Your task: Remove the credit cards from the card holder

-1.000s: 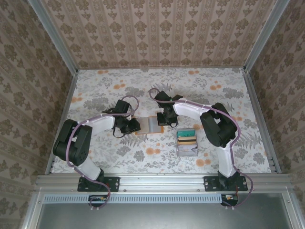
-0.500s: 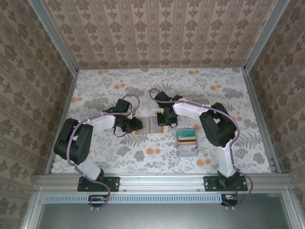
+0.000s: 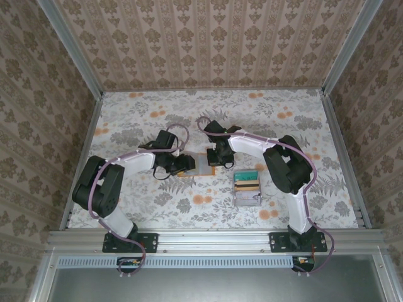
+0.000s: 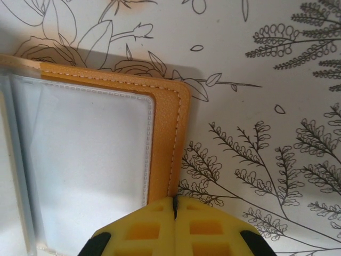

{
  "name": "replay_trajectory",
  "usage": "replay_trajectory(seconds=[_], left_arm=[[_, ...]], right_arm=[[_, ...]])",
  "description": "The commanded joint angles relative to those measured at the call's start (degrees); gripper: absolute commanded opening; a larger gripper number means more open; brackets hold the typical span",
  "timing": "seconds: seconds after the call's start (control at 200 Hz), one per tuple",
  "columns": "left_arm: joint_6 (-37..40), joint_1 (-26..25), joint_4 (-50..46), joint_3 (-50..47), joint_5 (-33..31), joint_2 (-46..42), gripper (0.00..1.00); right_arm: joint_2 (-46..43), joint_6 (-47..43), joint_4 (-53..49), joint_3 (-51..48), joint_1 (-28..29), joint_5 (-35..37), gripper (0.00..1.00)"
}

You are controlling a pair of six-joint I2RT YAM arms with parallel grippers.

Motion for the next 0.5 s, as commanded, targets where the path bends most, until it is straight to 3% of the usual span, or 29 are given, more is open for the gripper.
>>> replay_trajectory(seconds=[0.0,0.205,0.495], left_arm=[[0.82,-0.22,0.78,0.93,1.64,0.53,0.52],[1.46,-0.23,-1.04,1.47,-0.33,-0.37,0.62],[2.63,1.14,-5.00,2.73,-5.29,-2.17,0.59]], right_arm=[[2.11,0.58,-0.77,-0.02,0.64,-1.41,0.00],[2.02,0.59,-0.83,-0.07,0.64,-1.41,0.00],[1.84,0.62,-0.76,-0.24,0.68,-1.34,0.00]])
